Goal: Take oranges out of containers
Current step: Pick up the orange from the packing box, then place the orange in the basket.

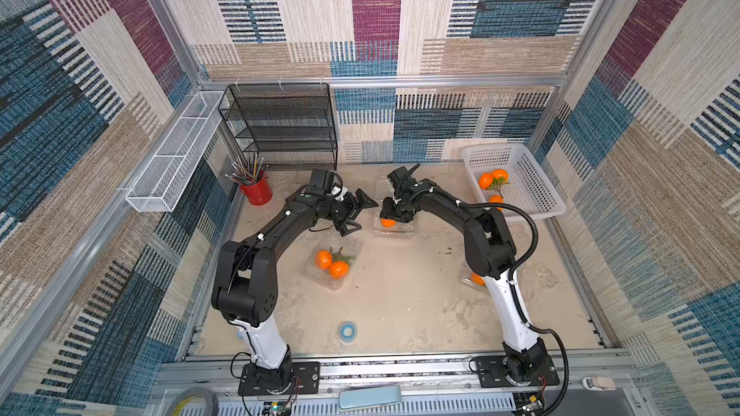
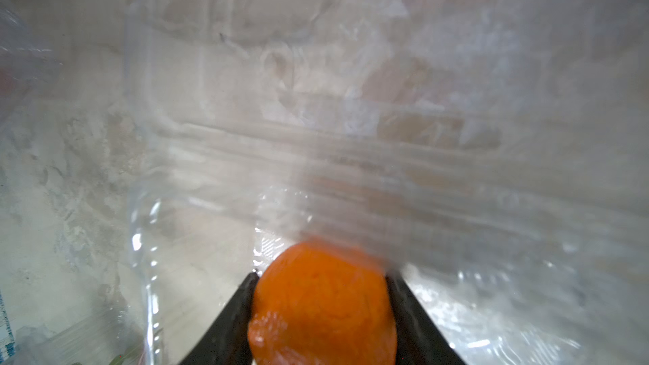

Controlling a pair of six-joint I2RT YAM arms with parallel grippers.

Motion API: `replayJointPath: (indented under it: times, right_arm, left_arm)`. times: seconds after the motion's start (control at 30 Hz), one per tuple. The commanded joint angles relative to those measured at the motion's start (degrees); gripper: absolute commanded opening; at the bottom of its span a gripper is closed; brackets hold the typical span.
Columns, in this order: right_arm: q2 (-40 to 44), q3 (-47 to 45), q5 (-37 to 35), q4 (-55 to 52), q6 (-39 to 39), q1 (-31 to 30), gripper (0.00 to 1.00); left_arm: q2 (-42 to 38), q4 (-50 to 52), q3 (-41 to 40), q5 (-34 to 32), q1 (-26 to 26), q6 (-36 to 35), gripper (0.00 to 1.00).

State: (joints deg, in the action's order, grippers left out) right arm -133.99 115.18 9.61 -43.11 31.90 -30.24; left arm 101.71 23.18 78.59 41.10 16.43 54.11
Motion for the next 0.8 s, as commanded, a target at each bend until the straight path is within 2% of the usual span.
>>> replayJointPath:
  times: [0.0,0.27,0.57,0.77]
  right_arm:
    - [1.48,4.07,-1.89,-2.06,0.10,0.27,0.49]
    - [4.22,10.22,-0.15,-5.20,0.88,5.63,0.49]
    - [10.60,10.60,1.15,-5.30,0.19,19.41,0.49]
    - [13.06,8.13,1.60,-2.66,0.51,28.82,0.49]
  left_arm:
    - [0.75,-1.93,2.30,1.20,0.60,2.91,0.99]
    - [4.32,-2.18,10.71,1.24,4.20,6.80,0.99]
    - [9.59,0.86,24.05,1.17,10.27,8.88,0.99]
    - [12.20,5.92,30.99,1.67,11.86,7.91,0.99]
